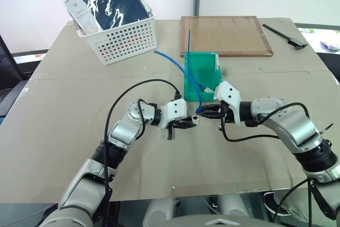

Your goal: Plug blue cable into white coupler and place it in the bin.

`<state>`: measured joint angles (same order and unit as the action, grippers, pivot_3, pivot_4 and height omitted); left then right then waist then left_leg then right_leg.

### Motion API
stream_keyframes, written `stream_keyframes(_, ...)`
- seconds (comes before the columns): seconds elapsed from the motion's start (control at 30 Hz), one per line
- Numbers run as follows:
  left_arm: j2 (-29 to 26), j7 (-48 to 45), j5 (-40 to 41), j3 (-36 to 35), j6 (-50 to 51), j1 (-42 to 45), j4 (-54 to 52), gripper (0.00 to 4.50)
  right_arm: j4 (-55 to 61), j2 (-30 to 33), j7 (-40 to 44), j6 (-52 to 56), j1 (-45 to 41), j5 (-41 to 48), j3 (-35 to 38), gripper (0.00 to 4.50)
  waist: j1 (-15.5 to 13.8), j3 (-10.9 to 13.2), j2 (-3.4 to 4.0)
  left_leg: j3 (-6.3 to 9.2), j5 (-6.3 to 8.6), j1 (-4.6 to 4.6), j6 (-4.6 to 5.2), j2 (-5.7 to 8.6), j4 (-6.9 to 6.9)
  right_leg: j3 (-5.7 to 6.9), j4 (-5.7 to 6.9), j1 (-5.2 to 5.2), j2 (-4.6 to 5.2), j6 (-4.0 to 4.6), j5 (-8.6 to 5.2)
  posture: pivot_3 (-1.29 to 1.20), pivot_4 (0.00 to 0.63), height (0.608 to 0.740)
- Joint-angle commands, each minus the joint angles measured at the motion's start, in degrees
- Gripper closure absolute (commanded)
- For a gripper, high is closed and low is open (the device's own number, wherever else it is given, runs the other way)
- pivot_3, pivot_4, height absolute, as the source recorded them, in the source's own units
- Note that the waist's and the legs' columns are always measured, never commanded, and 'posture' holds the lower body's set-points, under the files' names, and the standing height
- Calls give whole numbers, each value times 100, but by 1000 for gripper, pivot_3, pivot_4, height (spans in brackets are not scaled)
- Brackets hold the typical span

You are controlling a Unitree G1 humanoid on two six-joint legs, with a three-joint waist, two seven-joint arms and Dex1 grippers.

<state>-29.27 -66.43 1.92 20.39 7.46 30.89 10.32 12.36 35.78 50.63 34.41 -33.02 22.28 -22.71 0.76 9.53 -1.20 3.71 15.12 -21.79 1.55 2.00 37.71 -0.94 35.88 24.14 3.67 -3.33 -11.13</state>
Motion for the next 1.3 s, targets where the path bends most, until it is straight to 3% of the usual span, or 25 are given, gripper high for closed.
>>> stream_keyframes(0.03,-113,-35,-126,-26,-185,123,311,4217,-185,50,429,-227,-186,-263,-63,4500,-1,0,0,1,0,0,0,-1,3,0,2,0,0,0,0,0,150,740)
stream_keyframes(0.57,-20,-123,-218,57,-606,373,802,4217,-701,-253,1055,-353,-465,-936,-331,4500,7,-3,2,11,0,11,0,-2,27,9,6,-24,-2,-1,2,0,150,740)
stream_keyframes(1.0,-7,-79,-233,49,-676,312,822,4217,-446,-396,1092,137,-467,-1099,-407,4500,4,-5,3,18,0,8,0,-2,39,15,8,-29,-1,-2,5,0,150,740)
stream_keyframes(1.3,24,-68,-238,44,-708,338,855,4217,-941,-399,1175,26,-487,-1409,-625,4500,5,-8,3,18,0,9,0,-2,39,15,7,-31,-1,-2,5,0,150,740)
